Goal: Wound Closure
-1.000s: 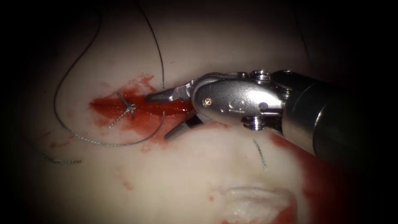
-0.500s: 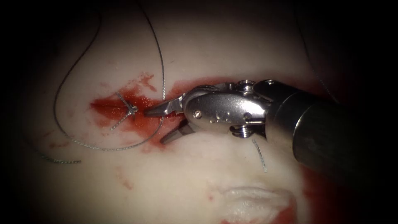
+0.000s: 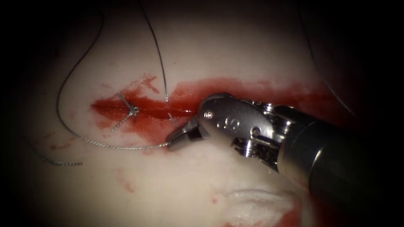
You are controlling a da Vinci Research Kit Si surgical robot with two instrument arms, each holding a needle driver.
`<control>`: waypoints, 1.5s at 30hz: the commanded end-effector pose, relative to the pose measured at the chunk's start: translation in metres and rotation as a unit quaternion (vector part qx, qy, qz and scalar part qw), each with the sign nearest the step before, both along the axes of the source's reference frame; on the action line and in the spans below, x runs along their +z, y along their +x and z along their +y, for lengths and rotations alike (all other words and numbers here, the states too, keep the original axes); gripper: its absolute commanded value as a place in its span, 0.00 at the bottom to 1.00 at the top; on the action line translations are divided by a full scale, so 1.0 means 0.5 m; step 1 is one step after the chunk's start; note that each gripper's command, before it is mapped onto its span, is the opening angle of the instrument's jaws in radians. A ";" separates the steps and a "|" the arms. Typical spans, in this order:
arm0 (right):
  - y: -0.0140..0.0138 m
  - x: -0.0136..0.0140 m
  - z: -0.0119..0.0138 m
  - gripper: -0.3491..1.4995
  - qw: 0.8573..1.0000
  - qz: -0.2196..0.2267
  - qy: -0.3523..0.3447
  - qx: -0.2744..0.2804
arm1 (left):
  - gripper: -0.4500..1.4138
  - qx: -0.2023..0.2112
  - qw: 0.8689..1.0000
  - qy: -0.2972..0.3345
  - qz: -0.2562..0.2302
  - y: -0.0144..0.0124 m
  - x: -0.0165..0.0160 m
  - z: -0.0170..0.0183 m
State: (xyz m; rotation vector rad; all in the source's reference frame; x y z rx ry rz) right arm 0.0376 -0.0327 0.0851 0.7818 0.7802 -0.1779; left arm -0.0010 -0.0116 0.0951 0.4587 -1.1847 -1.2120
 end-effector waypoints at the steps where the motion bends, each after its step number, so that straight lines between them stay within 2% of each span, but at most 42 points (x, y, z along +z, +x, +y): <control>1: 0.0002 -0.0013 -0.0013 0.00 0.996 -0.056 0.067 -0.016 | 0.00 -0.002 1.000 -0.001 -0.002 -0.0011 -0.0009 0.0022; 2: 0.0002 -0.0013 -0.0013 0.00 0.996 -0.056 0.067 -0.016 | 0.00 -0.002 1.000 -0.001 -0.002 -0.0011 -0.0009 0.0022; 3: -0.0011 -0.0023 -0.0034 0.00 0.988 -0.101 0.114 -0.029 | 0.00 -0.003 1.000 0.002 -0.004 -0.0012 -0.0011 0.0021; 6: -0.0025 -0.0042 -0.0057 0.00 0.975 -0.142 0.171 -0.024 | 0.00 0.000 1.000 0.005 -0.006 -0.0017 -0.0018 0.0016; 8: -0.0027 -0.0047 -0.0062 0.00 0.971 -0.146 0.185 -0.025 | 0.00 0.000 1.000 0.006 -0.006 -0.0019 -0.0022 0.0016; 9: -0.0026 -0.0063 -0.0071 0.00 0.961 -0.158 0.227 -0.029 | 0.00 0.000 1.000 0.009 -0.007 -0.0029 -0.0030 0.0014; 11: -0.0024 -0.0069 -0.0073 0.00 0.958 -0.160 0.235 -0.033 | 0.00 0.000 1.000 0.009 -0.008 -0.0031 -0.0031 0.0013; 15: -0.0019 -0.0106 -0.0076 0.00 0.938 -0.193 0.286 -0.030 | 0.00 0.006 1.000 0.010 -0.011 -0.0034 -0.0034 0.0008; 17: -0.0018 -0.0113 -0.0077 0.00 0.936 -0.196 0.290 -0.025 | 0.00 0.009 1.000 0.010 -0.013 -0.0035 -0.0035 0.0008; 18: -0.0013 -0.0137 -0.0083 0.00 0.921 -0.218 0.322 -0.003 | 0.00 0.030 0.999 0.012 -0.027 -0.0036 -0.0034 0.0005; 19: -0.0013 -0.0137 -0.0083 0.00 0.921 -0.218 0.322 -0.003 | 0.00 0.030 0.999 0.012 -0.027 -0.0036 -0.0034 0.0005; 21: -0.0006 -0.0152 -0.0089 0.00 0.912 -0.223 0.343 0.005 | 0.00 0.035 0.999 0.011 -0.030 -0.0036 -0.0033 0.0005; 25: 0.0010 -0.0172 -0.0089 0.00 0.911 -0.199 0.360 0.021 | 0.00 0.033 0.999 0.011 -0.028 -0.0034 -0.0031 0.0006; 26: 0.0013 -0.0177 -0.0079 0.15 0.909 -0.191 0.370 0.032 | 0.00 0.034 0.999 0.011 -0.029 -0.0033 -0.0031 0.0006; 27: 0.0010 -0.0183 -0.0063 0.33 0.913 -0.172 0.368 0.042 | 0.00 0.034 0.999 0.011 -0.029 -0.0032 -0.0031 0.0006; 28: 0.0008 -0.0187 -0.0053 0.43 0.914 -0.167 0.366 0.050 | 0.00 0.035 0.999 0.011 -0.029 -0.0032 -0.0030 0.0006; 29: 0.0001 -0.0198 -0.0026 0.61 0.915 -0.160 0.362 0.082 | 0.00 0.035 0.999 0.011 -0.029 -0.0032 -0.0030 0.0007; 31: -0.0003 -0.0210 0.0003 0.71 0.916 -0.153 0.349 0.129 | 0.00 0.035 0.999 0.011 -0.029 -0.0032 -0.0030 0.0007; 32: -0.0006 -0.0218 0.0022 0.73 0.913 -0.155 0.343 0.157 | 0.00 0.035 0.999 0.010 -0.029 -0.0032 -0.0030 0.0007; 33: -0.0010 -0.0231 0.0055 0.73 0.905 -0.159 0.333 0.211 | 0.00 0.034 0.999 0.010 -0.028 -0.0032 -0.0028 0.0006; 34: -0.0011 -0.0236 0.0071 0.73 0.899 -0.159 0.330 0.242 | 0.00 0.034 0.999 0.009 -0.028 -0.0032 -0.0028 0.0006; 36: -0.0011 -0.0243 0.0116 0.72 0.877 -0.174 0.311 0.322 | 0.00 0.033 0.999 0.009 -0.027 -0.0032 -0.0027 0.0006; 37: -0.0012 -0.0243 0.0127 0.72 0.870 -0.182 0.312 0.335 | 0.00 0.033 0.999 0.009 -0.027 -0.0032 -0.0026 0.0006; 39: -0.0017 -0.0237 0.0159 0.66 0.847 -0.205 0.320 0.371 | 0.00 0.033 0.999 0.008 -0.027 -0.0032 -0.0025 0.0006; 40: -0.0021 -0.0227 0.0171 0.66 0.828 -0.216 0.334 0.394 | 0.00 0.033 0.999 0.008 -0.027 -0.0032 -0.0025 0.0005; 41: -0.0025 -0.0206 0.0179 0.66 0.802 -0.228 0.349 0.427 | 0.00 0.033 0.999 0.008 -0.027 -0.0032 -0.0024 0.0005; 42: -0.0026 -0.0193 0.0180 0.66 0.790 -0.239 0.353 0.441 | 0.00 0.032 0.999 0.007 -0.027 -0.0033 -0.0023 0.0005; 43: -0.0027 -0.0174 0.0177 0.64 0.769 -0.252 0.361 0.464 | 0.00 0.032 0.999 0.007 -0.026 -0.0033 -0.0023 0.0004; 44: -0.0026 -0.0158 0.0172 0.62 0.754 -0.263 0.366 0.477 | 0.00 0.032 0.999 0.007 -0.026 -0.0033 -0.0022 0.0004; 45: -0.0025 -0.0141 0.0166 0.62 0.747 -0.272 0.364 0.486 | 0.00 0.032 0.999 0.007 -0.026 -0.0033 -0.0022 0.0004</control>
